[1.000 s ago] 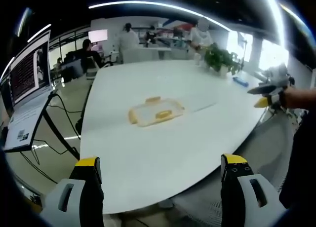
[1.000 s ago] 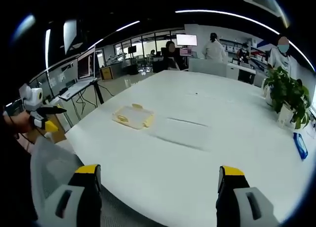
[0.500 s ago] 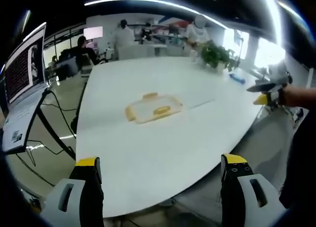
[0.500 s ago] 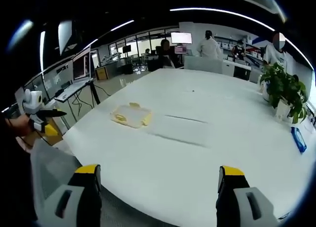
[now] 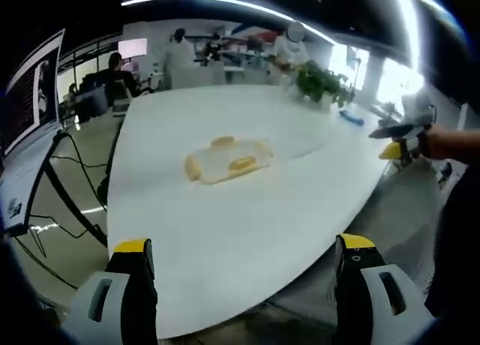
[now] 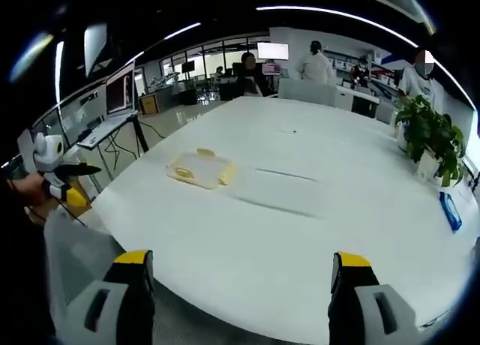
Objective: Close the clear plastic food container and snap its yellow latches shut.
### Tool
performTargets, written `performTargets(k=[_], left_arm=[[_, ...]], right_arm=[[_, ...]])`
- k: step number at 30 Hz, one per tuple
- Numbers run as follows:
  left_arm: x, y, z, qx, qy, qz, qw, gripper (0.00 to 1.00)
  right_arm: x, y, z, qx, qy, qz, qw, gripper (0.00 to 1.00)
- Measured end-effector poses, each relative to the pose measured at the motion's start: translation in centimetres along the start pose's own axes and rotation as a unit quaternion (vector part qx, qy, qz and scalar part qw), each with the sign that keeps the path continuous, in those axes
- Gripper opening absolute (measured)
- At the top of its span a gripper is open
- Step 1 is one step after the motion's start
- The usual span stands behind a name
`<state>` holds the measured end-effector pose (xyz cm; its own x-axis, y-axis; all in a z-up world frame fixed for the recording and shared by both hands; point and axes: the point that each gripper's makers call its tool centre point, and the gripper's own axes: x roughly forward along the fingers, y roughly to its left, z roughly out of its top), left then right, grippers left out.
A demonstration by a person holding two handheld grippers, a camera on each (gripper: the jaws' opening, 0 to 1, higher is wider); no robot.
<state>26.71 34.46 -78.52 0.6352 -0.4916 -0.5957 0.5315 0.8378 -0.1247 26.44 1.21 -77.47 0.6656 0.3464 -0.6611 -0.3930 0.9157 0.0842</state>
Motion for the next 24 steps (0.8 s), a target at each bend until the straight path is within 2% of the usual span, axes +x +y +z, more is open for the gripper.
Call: performTargets(k=[1, 5, 11, 16, 24], left_arm=[[0.0, 0.2, 0.0, 0.000, -0.001, -0.001, 1.0000, 0.99], [0.2, 0.8, 0.4, -0.002, -0.014, -0.004, 0.9999, 0.99], [0.8, 1.2, 0.5, -0.009, -0.019, -0.007, 0.9998, 0.99], [1.4, 1.4, 0.6, -0.012, -0.020, -0.015, 0.9996, 0.99], [1.7, 2.0, 1.3, -0.023, -0.025, -0.011, 0.9994, 0.99]], right_arm=[[0.1, 0.2, 0.1, 0.010, 0.000, 0.001, 1.0000, 1.00], [0.7, 1.3, 0.6, -0.005, 0.010, 0.004, 0.9999, 1.00], [1.5, 2.0, 2.2, -0.005, 0.005, 0.009, 0.9999, 1.00], [2.5, 2.6, 3.4, -0.015, 0.012, 0.018, 0.9996, 1.00], [3.8, 3.4, 4.5, -0.036, 0.019, 0.037, 0.9985, 1.00]])
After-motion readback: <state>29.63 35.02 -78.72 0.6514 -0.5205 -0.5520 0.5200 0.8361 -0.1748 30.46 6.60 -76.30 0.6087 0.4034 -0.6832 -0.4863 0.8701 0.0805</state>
